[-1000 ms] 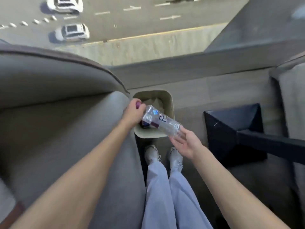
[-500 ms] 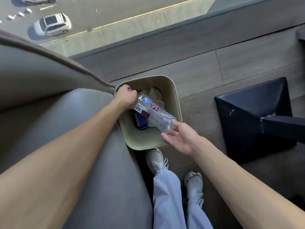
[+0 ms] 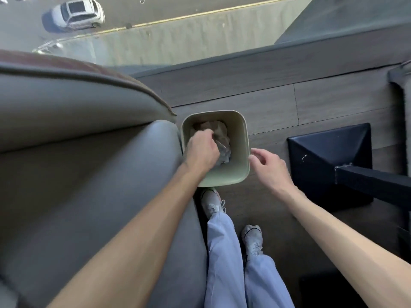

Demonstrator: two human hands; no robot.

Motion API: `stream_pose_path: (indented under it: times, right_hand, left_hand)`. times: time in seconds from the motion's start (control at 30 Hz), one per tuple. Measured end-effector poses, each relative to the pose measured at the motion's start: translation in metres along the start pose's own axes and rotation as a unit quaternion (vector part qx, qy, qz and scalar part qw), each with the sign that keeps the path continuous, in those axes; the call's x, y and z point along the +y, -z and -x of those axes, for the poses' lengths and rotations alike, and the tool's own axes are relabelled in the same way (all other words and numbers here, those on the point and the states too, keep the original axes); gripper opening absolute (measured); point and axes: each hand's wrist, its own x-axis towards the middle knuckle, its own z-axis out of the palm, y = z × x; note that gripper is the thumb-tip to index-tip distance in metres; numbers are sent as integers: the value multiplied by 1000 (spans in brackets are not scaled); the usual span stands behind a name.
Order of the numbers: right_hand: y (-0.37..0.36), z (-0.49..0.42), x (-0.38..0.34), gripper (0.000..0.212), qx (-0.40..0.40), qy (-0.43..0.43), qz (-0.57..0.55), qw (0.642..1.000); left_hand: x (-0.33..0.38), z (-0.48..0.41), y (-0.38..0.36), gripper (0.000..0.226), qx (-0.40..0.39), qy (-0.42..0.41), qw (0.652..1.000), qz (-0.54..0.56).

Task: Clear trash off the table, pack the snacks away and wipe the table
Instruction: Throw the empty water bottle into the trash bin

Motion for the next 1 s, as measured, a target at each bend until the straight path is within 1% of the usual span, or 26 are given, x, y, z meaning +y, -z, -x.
stream_pose_path:
  times: [0.1,0.13,0.2,0.3,0.37,0.47,0.53,0.6,0.67,0.73,0.8,0.83,0.9,0.97,1.0]
  right_hand:
    - [39,49,-19,47,-25,74,130,988]
    - [51,67,-27,50,-28,103,166,980]
    - [77,102,-45,54,-28,154,214,964]
    - [111,156,-71,56,-28,209,256,943]
    - [132,193,-85,55,-16,237,263,935]
    - [161,253,-97,48,13,276,221,935]
    - [182,294,-92,42,38,301,185,935]
    - [204,333,-76,39,65,308,142,939]
    - [229,369,-47,38,87,299,84,947]
    - [258,402,-3,35,108,272,-10,956]
    - [288,434,57,34,147,216,-108,959]
    - [302,450,90,33,172,178,-136,959]
    - [327,483,161,32,225,108,-165,954]
    - [346,517,229,31,284,43,-191,939]
    - [354,534,260,31,313,16,-200,928]
  left_hand:
    - [21,73,33,31,-2,-63,997,-54]
    - [26,97,47,30,5,-68,995,-76]
    - [34,141,73,27,22,-51,991,-118]
    - [49,198,109,24,45,-6,985,-166]
    - [62,232,127,27,48,25,984,-172]
    - [91,281,148,31,48,48,984,-168]
    - [122,312,155,31,38,45,983,-175]
    - [159,342,158,31,37,27,983,-176]
    - [202,370,154,32,54,-12,988,-147]
    - [247,399,140,33,81,-78,991,-69]
    - [290,432,116,31,95,-150,984,-1]
    - [309,447,101,29,90,-183,979,3]
    - [344,474,68,25,57,-241,969,-26]
    - [377,494,34,22,9,-289,953,-89]
    - [393,503,17,22,-13,-316,940,-126]
